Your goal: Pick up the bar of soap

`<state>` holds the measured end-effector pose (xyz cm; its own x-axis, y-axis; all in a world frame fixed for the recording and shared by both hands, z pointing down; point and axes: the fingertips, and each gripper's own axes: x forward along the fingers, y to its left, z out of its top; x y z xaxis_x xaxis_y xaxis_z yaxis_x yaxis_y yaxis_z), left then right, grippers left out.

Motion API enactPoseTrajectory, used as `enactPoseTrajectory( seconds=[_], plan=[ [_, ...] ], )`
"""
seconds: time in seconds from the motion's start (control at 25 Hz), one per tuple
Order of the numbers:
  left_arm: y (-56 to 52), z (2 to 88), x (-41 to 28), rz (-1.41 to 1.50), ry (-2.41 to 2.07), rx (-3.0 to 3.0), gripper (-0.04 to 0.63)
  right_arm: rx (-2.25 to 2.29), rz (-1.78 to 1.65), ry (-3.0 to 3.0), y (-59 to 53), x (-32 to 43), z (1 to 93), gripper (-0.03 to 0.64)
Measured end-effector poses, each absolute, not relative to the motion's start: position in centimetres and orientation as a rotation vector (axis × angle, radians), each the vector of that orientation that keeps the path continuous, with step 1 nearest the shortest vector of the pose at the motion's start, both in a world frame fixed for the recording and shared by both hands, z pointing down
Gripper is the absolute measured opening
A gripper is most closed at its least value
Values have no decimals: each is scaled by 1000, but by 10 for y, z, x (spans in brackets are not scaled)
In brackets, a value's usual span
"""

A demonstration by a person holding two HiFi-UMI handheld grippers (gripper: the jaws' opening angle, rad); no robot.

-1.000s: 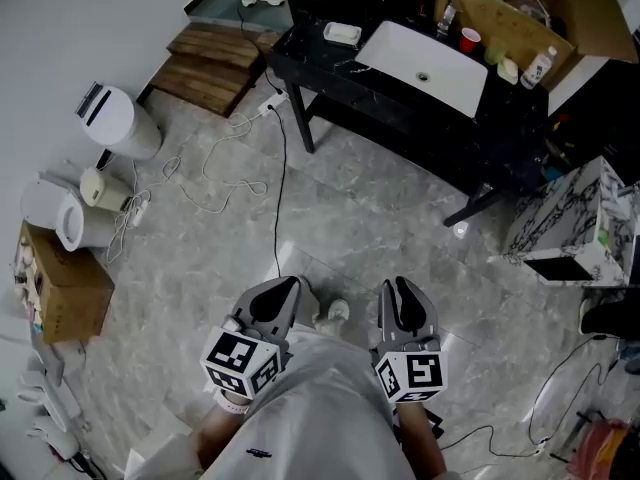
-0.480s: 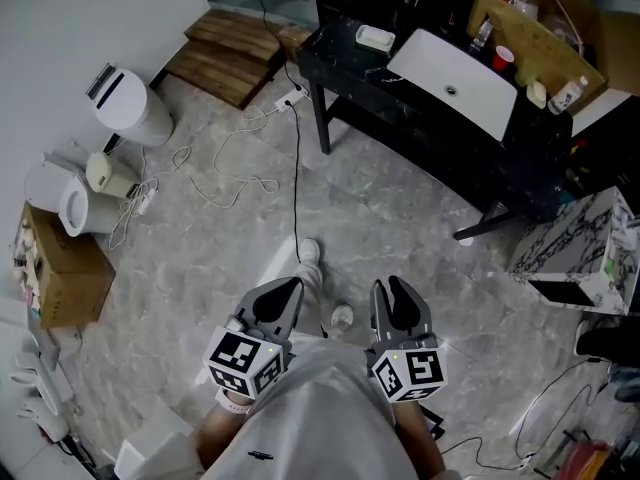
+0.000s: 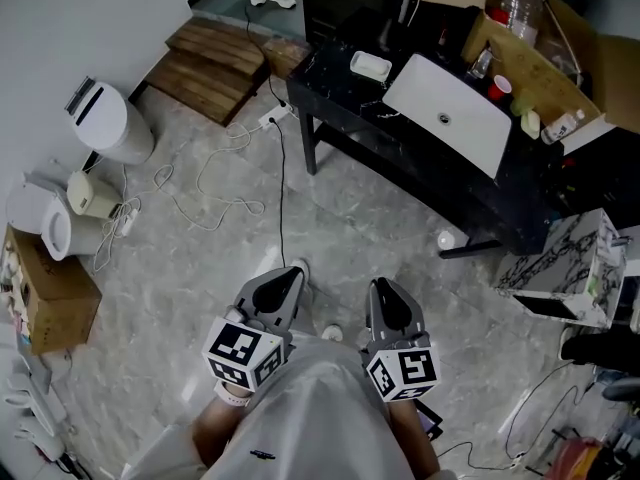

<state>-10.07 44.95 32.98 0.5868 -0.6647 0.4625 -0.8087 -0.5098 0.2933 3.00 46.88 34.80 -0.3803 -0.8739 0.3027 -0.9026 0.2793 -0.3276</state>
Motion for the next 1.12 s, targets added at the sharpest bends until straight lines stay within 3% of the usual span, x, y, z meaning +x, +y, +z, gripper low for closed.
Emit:
enactPoseTrajectory(
  seconds=[0.52,1.12],
  plan=[
    [331,304,-166,317,-1185,2379,6,1818,552,-2405,350,15,317,26],
    [286,316,-233,251,-1172,2344,6,1786,499,-2382,301,-52,312,11]
  ],
)
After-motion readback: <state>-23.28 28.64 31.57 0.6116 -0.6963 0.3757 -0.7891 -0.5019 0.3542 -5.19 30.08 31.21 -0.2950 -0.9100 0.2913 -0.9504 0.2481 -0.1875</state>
